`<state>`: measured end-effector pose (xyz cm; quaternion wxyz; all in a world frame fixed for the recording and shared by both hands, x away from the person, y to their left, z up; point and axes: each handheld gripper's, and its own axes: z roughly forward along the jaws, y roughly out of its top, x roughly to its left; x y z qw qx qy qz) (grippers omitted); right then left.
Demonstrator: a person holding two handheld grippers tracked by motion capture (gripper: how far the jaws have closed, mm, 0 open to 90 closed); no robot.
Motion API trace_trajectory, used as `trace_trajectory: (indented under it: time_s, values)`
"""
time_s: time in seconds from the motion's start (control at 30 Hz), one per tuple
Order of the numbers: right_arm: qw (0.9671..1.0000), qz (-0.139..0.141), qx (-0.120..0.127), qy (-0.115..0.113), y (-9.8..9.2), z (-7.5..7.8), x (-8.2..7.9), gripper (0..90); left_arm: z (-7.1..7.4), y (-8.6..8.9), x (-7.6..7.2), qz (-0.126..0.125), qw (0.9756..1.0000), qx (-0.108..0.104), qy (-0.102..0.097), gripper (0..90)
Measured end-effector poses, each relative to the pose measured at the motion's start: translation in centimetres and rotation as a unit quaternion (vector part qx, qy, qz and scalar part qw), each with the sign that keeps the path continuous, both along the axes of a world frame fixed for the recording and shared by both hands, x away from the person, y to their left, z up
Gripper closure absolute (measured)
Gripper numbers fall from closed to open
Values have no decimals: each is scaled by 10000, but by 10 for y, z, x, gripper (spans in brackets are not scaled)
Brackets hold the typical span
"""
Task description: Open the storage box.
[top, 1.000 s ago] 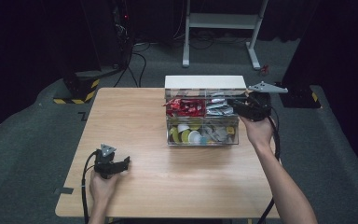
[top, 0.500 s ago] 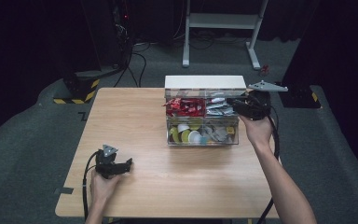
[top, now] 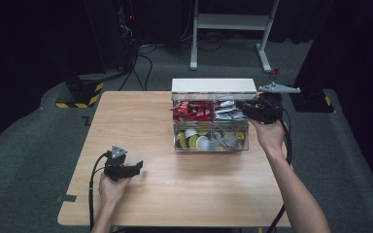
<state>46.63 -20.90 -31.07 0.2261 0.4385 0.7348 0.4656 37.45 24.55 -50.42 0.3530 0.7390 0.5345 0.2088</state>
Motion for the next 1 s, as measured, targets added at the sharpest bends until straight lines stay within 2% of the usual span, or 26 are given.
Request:
trace_trajectory:
  time_s: [0.1, 0.3, 0.43, 0.53, 0.63, 0.77, 0.8, 1.0]
  values:
    - [10000, 14, 1, 6, 0, 0, 0, 554, 6, -3, 1, -91, 9999, 2, -42, 217]
    - [10000, 56, 52, -19, -2, 1, 1, 554, 18, -7, 3, -224, 9995, -213, -108, 243]
    - [10000, 68, 35, -12, -2, 1, 1, 552, 30, -12, 6, -418, 9987, -171, -241, 246]
    - [9999, 85, 72, 5, -2, 1, 1, 551, 35, -15, 9, -582, 9975, -328, -224, 292]
    - [9999, 92, 102, 15, -3, 2, 0, 552, 42, -19, 13, -675, 9968, -415, -110, 279]
    - [9999, 102, 92, 28, -3, 2, 0, 552, 54, -24, 17, -775, 9956, -468, -226, 285]
    - [9999, 105, 70, 5, -3, 2, 0, 551, 56, -25, 18, -775, 9951, -573, -240, 288]
    - [9999, 91, 68, 9, -3, 2, 0, 551, 68, -32, 20, -900, 9932, -652, -355, 292]
